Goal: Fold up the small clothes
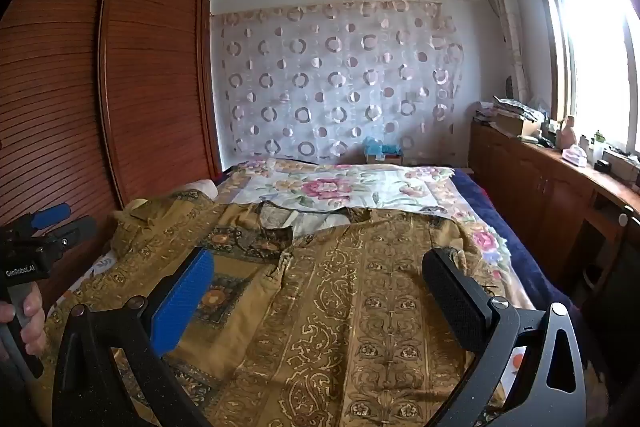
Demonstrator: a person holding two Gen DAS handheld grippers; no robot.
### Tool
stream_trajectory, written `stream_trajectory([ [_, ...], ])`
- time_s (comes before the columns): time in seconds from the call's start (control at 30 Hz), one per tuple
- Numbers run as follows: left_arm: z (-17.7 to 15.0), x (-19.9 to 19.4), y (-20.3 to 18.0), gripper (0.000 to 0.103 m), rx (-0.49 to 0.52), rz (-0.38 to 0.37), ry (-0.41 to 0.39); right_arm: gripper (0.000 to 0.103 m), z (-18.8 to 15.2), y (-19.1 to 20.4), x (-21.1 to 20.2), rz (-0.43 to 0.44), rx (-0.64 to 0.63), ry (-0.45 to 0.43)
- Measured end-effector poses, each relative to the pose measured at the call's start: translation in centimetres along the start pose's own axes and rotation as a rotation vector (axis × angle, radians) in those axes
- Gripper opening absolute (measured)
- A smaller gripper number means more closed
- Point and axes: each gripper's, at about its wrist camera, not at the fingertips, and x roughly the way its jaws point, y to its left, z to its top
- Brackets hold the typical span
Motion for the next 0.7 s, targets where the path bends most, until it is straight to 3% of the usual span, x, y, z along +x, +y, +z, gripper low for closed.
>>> stream_trajectory([
  [0.7, -0.02, -0.12, -0.14, 0.103, 0.031, 0.018, -0.006, 0.103, 0.08, 0.06, -0.06, -0.005, 0.013, 0.001],
])
